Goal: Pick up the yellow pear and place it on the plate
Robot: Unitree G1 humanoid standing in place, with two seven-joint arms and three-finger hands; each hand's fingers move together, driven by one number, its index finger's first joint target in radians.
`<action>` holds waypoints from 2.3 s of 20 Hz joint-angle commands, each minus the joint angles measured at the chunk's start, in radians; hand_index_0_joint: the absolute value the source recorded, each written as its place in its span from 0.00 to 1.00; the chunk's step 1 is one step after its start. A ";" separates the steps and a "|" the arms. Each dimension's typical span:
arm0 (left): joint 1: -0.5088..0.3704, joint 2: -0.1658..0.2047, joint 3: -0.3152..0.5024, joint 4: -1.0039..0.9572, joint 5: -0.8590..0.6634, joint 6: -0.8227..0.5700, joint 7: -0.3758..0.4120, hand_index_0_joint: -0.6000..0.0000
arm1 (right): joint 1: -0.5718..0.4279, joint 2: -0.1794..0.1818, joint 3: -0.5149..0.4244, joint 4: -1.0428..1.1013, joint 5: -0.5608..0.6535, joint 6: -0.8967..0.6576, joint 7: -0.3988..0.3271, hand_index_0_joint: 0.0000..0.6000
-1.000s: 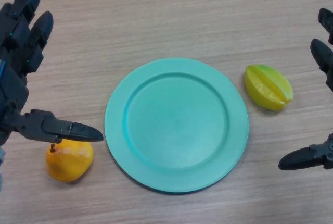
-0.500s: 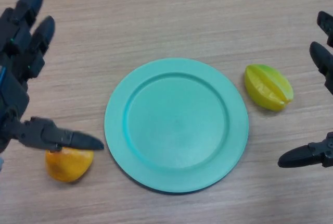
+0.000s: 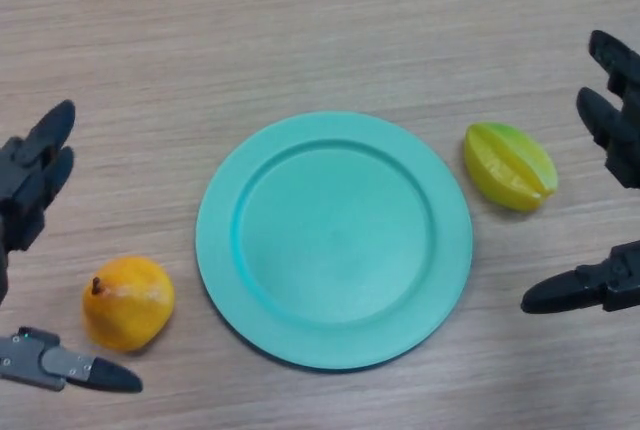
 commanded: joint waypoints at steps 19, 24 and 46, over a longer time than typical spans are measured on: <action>-0.094 0.098 -0.109 0.498 0.106 -0.468 0.298 1.00 | -0.011 -0.024 -0.049 -0.101 0.009 -0.105 -0.055 0.00; -0.106 0.103 -0.136 0.569 0.090 -0.483 0.321 1.00 | -0.007 -0.024 -0.056 -0.115 0.010 -0.090 -0.055 0.00; -0.057 0.098 -0.128 0.419 0.139 -0.424 0.256 0.00 | -0.005 -0.022 -0.050 -0.158 0.000 -0.016 -0.056 0.00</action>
